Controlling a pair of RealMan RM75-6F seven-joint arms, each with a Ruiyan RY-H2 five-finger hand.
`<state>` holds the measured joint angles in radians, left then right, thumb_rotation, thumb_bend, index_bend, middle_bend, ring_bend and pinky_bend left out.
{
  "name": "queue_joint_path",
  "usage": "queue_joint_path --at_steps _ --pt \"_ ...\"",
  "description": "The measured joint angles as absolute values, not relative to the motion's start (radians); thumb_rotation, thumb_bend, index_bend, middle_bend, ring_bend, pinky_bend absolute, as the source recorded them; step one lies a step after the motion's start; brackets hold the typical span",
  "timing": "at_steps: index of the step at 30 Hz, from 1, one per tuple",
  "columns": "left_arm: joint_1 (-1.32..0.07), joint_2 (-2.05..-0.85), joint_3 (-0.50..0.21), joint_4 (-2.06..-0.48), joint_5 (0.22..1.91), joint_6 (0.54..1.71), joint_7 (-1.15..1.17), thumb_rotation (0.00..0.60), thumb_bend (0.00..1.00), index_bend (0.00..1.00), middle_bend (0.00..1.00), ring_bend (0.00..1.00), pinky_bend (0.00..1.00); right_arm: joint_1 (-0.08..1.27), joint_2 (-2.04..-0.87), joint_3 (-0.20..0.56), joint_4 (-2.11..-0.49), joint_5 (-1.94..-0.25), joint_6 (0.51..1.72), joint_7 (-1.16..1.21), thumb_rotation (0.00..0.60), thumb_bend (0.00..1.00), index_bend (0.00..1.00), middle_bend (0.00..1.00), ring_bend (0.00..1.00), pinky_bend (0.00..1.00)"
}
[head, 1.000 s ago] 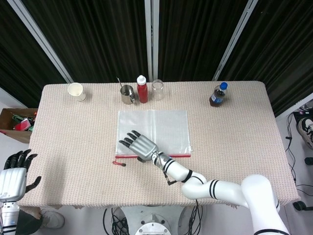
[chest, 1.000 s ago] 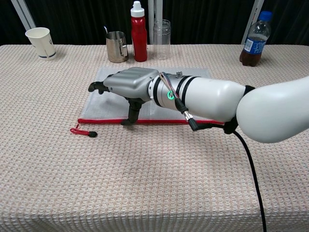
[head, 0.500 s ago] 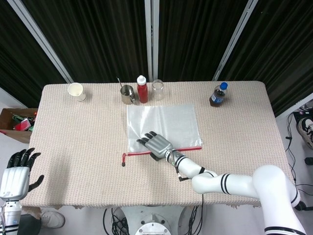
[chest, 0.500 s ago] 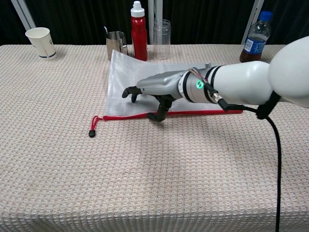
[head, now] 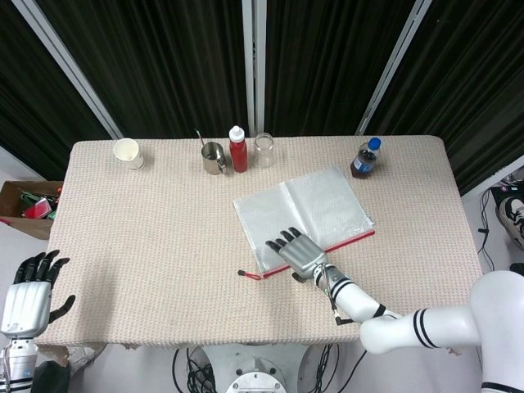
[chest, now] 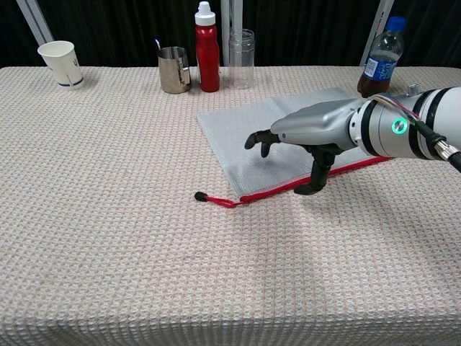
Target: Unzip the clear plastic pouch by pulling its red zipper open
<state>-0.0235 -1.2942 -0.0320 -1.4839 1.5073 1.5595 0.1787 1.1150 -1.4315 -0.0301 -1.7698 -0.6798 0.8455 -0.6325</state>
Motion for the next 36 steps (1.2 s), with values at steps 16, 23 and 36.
queue_joint_path --at_steps 16,23,36 --pt "-0.006 -1.29 -0.026 -1.477 1.508 1.578 0.164 0.6 0.19 0.24 0.14 0.11 0.15 1.128 -1.618 0.003 -1.674 -0.816 0.796 -0.595 0.6 0.32 0.05 0.14 0.0 0.0" --pt "-0.005 -1.295 -0.026 -1.471 1.509 1.579 0.16 0.6 0.19 0.24 0.14 0.11 0.15 1.1 -1.613 -0.013 -1.702 -0.877 0.809 -0.571 0.6 0.32 0.03 0.26 0.0 0.0" --pt "-0.015 -1.298 -0.029 -1.491 1.518 1.573 0.183 0.6 0.19 0.24 0.14 0.11 0.15 1.014 -1.53 -0.069 -1.803 -1.086 0.88 -0.531 0.6 0.3 0.1 0.22 0.02 0.0"
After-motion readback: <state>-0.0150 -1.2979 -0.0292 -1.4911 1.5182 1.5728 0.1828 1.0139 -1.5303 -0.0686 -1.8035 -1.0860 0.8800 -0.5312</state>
